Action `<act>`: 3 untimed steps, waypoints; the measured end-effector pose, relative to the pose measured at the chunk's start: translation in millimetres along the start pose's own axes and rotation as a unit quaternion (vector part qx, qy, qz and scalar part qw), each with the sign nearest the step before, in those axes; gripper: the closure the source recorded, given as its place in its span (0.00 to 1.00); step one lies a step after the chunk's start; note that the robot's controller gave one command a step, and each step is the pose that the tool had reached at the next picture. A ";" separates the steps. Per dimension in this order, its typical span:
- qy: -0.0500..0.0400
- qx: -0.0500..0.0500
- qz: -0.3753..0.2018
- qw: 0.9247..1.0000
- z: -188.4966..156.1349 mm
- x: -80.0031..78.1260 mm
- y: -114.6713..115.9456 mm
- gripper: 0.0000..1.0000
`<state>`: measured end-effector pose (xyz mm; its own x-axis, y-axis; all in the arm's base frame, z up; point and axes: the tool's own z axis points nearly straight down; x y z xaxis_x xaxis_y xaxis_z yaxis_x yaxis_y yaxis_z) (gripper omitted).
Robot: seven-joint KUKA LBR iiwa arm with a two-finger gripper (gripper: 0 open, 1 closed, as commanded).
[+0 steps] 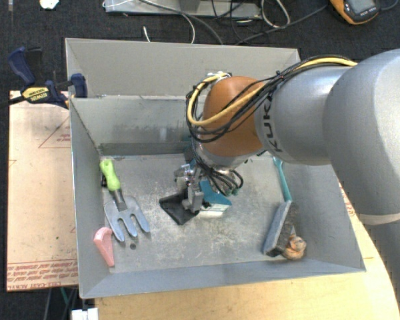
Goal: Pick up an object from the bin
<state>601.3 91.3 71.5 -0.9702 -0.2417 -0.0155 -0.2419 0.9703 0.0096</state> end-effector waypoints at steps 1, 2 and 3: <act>0.000 0.000 0.000 1.000 -0.1 0.0 0.0 1.00; 0.002 0.000 0.013 1.000 -64.2 -3.0 -8.0 1.00; 0.003 0.000 0.015 1.000 -139.3 -12.6 5.4 1.00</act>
Offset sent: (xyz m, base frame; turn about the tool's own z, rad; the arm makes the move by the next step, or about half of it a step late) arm 0.0143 -0.0214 0.1744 0.0724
